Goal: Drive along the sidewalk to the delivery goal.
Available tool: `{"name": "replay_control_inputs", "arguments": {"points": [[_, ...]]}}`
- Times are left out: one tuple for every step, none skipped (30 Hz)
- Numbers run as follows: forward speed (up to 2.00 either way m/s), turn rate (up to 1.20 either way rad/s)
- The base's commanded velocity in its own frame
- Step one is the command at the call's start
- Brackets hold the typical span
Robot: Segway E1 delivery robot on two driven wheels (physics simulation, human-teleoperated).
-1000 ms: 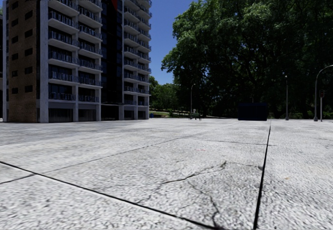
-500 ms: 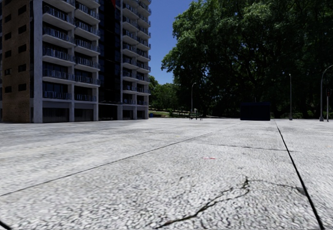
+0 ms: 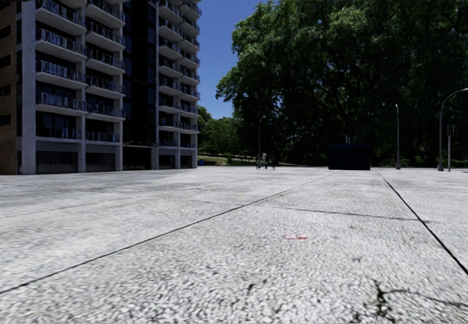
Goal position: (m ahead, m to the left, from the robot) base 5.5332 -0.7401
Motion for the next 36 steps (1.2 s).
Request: {"name": "replay_control_inputs", "arguments": {"points": [[1.28,-0.36],[1.27,-0.36],[1.27,-0.36],[1.27,-0.36],[1.26,-0.36],[1.26,-0.3],[1.25,-0.12],[1.25,0.0],[1.25,0.0],[1.25,0.0],[1.25,0.0],[1.25,0.0],[1.25,0.0],[1.25,0.0],[1.25,0.0],[1.25,0.0],[1.25,0.0],[1.25,0.0],[1.25,0.0],[1.25,0.0],[1.25,0.0],[1.25,0.0],[1.25,0.0],[1.25,0.0],[1.25,0.0],[1.25,0.0],[1.25,0.0],[1.25,0.0],[1.25,0.0],[1.25,-0.02],[1.25,-0.16],[1.25,-0.22],[1.25,-0.23],[1.25,-0.23],[1.25,-0.23],[1.25,-0.2]]}}
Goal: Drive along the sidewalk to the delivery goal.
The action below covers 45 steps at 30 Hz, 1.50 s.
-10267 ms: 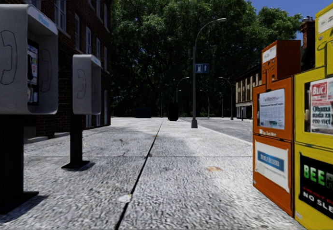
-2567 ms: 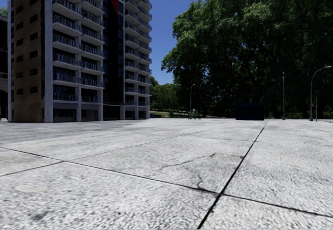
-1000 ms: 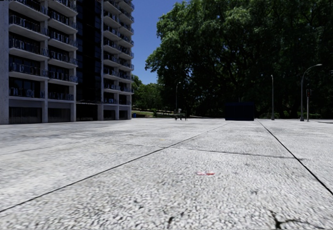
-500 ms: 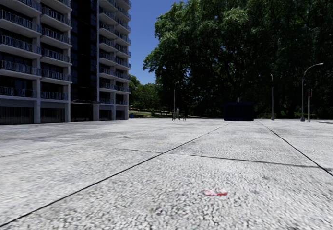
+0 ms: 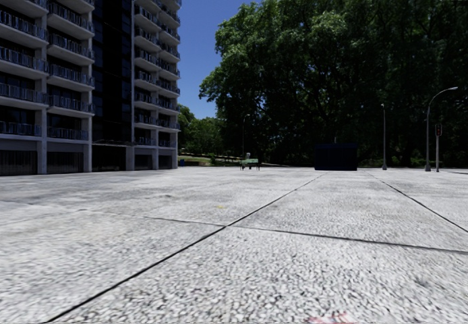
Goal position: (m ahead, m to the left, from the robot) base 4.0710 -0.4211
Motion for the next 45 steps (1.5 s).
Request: {"name": "replay_control_inputs", "arguments": {"points": [[1.25,-0.09],[1.25,-0.09],[1.25,0.0],[1.25,0.0],[1.26,0.0],[1.28,0.0],[1.34,0.0],[1.34,0.0],[1.44,0.0],[1.56,0.0],[1.63,0.0],[1.63,0.0],[1.66,0.0],[1.67,0.0],[1.67,0.0],[1.67,0.0],[1.67,0.0],[1.66,0.0],[1.66,0.0],[1.64,0.0],[1.64,0.0],[1.62,-0.03],[1.58,-0.05],[1.55,-0.06],[1.55,-0.06],[1.53,-0.07],[1.52,-0.09],[1.52,-0.1],[1.49,-0.1],[1.49,-0.1],[1.48,-0.1],[1.47,-0.1],[1.46,-0.1],[1.46,-0.1],[1.46,-0.06],[1.46,0.0],[1.46,0.0],[1.45,0.0],[1.45,0.0],[1.45,0.0],[1.45,0.0],[1.45,0.0],[1.43,-0.63],[1.43,-0.63],[1.34,-0.74]]}}
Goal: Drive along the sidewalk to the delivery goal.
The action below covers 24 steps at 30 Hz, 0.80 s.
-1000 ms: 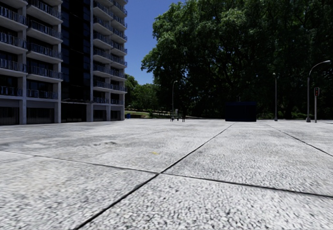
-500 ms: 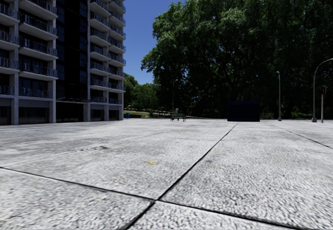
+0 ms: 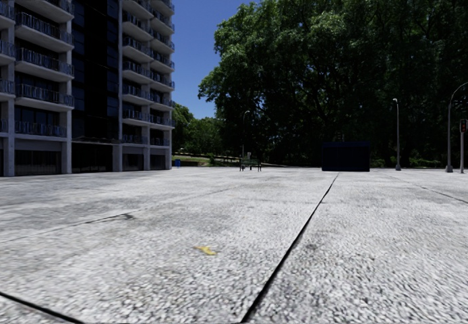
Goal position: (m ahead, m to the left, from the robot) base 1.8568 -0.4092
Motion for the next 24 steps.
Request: {"name": "replay_control_inputs", "arguments": {"points": [[1.3,-0.79],[1.29,-0.76],[1.29,-0.76],[1.28,-0.75],[1.28,-0.73],[1.28,-0.71],[1.28,-0.68],[1.28,-0.64],[1.28,-0.64],[1.4,-0.52],[1.59,-0.42],[1.76,-0.27],[1.76,-0.27],[2.0,-0.13],[2.0,-0.07],[2.0,-0.04],[2.0,0.0],[2.0,0.0],[2.0,0.0],[2.0,0.0],[2.0,0.0],[2.0,0.0],[2.0,0.0],[2.0,0.0]]}}
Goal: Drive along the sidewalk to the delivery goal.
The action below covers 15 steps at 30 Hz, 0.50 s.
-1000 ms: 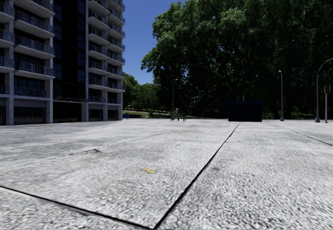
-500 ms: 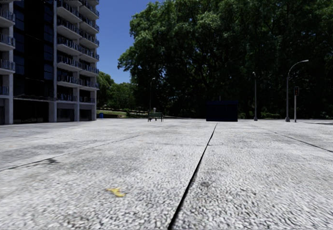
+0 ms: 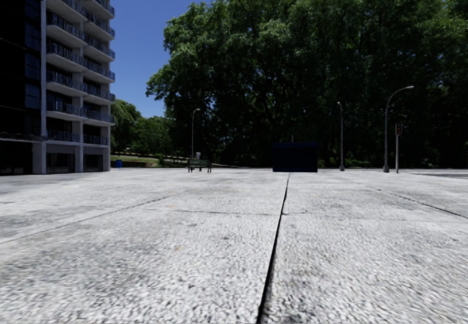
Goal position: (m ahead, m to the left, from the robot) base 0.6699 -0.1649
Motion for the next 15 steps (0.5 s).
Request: {"name": "replay_control_inputs", "arguments": {"points": [[2.0,0.0],[2.0,0.0],[2.0,0.0],[2.0,0.0],[2.0,0.0],[1.94,0.0],[1.82,0.0],[1.82,0.0],[1.77,0.0],[1.74,-0.06],[1.67,-0.19],[1.59,-0.27],[1.59,-0.27],[1.53,-0.29],[1.49,-0.27]]}}
